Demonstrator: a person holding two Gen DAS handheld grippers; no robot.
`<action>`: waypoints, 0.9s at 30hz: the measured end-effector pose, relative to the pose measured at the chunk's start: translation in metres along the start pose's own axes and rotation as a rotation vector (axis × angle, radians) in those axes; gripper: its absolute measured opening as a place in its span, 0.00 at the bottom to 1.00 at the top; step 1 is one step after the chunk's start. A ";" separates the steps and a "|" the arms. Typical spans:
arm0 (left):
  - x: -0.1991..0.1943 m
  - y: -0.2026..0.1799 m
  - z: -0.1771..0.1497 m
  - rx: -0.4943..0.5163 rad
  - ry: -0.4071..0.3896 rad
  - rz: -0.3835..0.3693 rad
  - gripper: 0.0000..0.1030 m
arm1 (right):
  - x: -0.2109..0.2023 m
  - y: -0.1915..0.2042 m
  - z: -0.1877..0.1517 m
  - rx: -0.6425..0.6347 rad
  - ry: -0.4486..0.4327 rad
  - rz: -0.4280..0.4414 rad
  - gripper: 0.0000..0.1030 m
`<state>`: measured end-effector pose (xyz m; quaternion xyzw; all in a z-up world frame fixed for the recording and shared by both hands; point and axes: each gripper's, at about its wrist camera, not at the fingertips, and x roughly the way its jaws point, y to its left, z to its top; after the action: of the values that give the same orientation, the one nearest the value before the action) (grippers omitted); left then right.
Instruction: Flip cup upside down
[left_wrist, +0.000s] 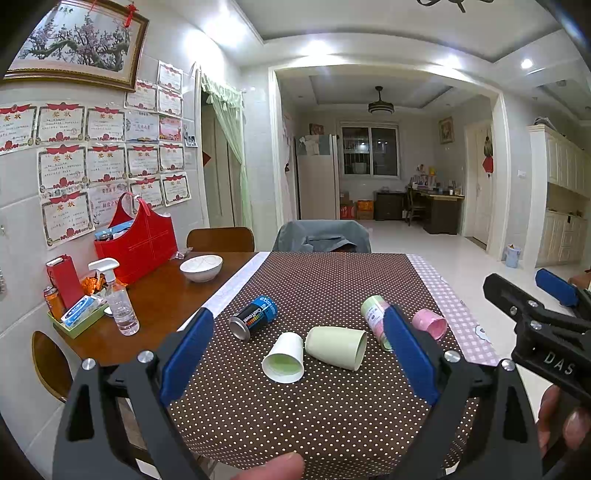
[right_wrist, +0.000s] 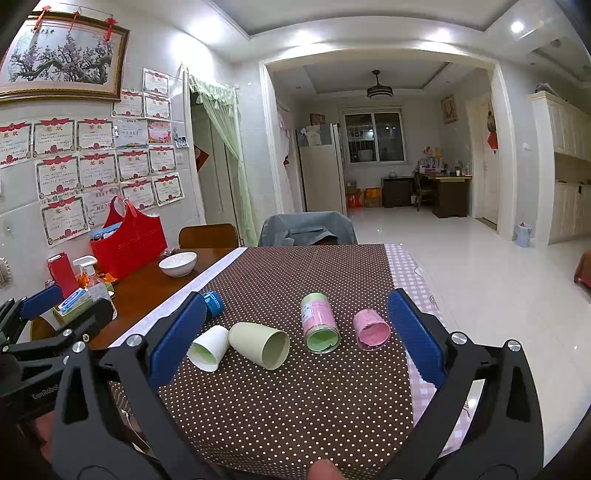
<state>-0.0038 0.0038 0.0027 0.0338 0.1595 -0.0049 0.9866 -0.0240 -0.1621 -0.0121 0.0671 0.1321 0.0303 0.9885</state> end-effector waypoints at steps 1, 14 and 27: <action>-0.001 0.001 0.000 0.000 0.000 0.000 0.89 | 0.000 0.000 0.000 0.000 0.000 0.000 0.94; 0.025 -0.006 -0.015 0.012 0.040 0.000 0.89 | 0.005 -0.011 -0.001 0.007 0.022 -0.015 0.94; 0.091 -0.039 -0.024 0.064 0.178 -0.027 0.89 | 0.048 -0.058 -0.010 0.040 0.125 -0.083 0.94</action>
<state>0.0745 -0.0331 -0.0509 0.0634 0.2465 -0.0204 0.9669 0.0217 -0.2149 -0.0421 0.0792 0.1967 -0.0093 0.9772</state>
